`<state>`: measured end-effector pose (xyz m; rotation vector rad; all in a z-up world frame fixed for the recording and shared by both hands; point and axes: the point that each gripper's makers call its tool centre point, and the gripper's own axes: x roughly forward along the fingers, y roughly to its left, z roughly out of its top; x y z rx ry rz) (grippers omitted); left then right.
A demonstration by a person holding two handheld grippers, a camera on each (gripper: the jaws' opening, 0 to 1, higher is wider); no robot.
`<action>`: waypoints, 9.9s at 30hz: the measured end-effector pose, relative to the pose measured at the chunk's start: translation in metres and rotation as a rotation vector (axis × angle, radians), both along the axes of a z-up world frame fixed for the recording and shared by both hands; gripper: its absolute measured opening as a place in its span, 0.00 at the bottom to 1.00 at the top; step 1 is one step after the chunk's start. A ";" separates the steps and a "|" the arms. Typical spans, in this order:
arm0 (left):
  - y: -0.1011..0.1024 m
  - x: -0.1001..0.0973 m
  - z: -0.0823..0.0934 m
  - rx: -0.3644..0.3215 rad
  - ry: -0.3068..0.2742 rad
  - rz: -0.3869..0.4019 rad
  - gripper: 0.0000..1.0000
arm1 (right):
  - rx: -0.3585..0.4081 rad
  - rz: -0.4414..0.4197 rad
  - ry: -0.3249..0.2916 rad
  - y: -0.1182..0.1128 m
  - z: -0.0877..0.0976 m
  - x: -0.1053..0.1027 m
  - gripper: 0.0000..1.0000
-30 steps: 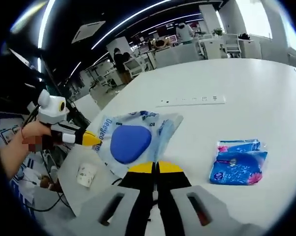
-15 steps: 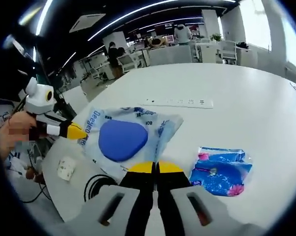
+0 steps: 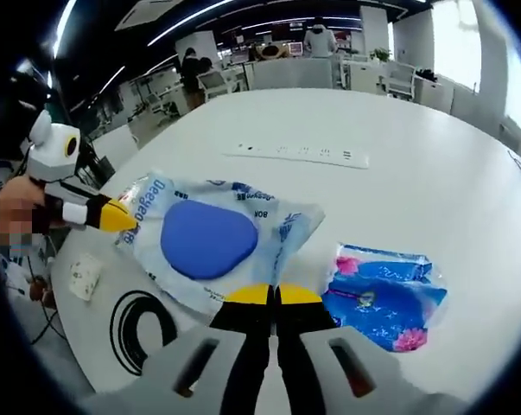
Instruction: Arrange the tabletop items into an orderly group along one side of the table until the central work area is clear of visible clutter.
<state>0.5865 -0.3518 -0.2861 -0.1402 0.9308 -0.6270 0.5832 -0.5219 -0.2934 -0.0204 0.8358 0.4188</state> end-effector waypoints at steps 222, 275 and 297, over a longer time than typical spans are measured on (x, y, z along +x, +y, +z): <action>-0.009 -0.125 -0.047 0.122 0.003 -0.009 0.22 | -0.006 0.418 0.141 0.098 -0.053 -0.085 0.08; -0.090 -0.100 0.014 0.016 -0.060 -0.121 0.02 | 0.124 0.114 0.034 0.006 0.026 -0.083 0.04; -0.151 -0.087 0.009 0.041 -0.049 -0.313 0.02 | 0.132 -0.048 0.049 -0.055 0.016 -0.084 0.04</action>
